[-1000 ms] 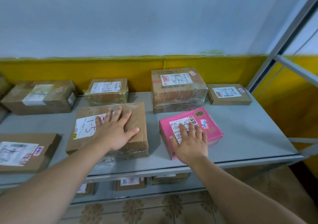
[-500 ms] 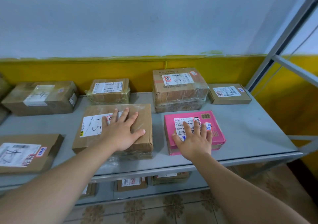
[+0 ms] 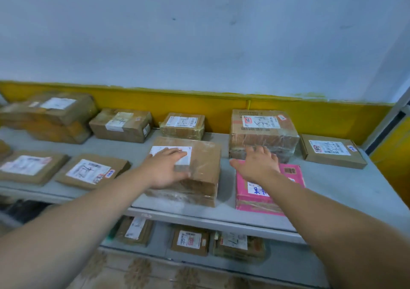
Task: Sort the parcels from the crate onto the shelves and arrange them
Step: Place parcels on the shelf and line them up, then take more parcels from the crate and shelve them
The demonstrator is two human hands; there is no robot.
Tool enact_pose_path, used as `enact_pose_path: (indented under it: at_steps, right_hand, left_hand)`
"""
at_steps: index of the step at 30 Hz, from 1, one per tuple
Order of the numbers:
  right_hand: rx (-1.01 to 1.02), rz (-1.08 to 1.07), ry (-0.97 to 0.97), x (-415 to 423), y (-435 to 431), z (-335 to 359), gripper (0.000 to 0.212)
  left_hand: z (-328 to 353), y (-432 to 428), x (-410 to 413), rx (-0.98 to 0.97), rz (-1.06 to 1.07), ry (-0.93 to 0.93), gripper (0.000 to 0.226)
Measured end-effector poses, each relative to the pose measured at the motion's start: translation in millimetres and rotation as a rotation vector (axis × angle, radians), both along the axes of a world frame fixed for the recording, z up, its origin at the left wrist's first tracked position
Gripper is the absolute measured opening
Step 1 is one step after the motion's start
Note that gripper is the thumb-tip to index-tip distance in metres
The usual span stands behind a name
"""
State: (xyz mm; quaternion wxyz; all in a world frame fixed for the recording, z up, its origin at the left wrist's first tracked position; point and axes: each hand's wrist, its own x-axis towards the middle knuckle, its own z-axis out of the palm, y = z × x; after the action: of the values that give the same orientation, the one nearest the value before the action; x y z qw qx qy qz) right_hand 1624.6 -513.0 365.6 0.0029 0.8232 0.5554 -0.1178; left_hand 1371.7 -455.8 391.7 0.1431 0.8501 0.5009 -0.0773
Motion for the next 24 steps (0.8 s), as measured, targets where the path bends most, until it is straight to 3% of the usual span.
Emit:
enact_pose_path:
  at_steps: [8,15,24]
  right_hand:
    - [0.140,0.376,-0.018,-136.7,47.8,74.2,0.075]
    - [0.194,0.683,-0.023,-350.2,57.2,103.0,0.066]
    - [0.135,0.917,0.177,-620.0,47.2,101.7,0.073]
  left_hand:
    - [62.1,-48.1,-129.2,0.125,0.183,0.016,0.072]
    - [80.7,-102.8,-313.1,0.140,0.454,-0.033,0.072]
    - [74.7,-165.4,-527.7,0.112,0.755,-0.085,0.069]
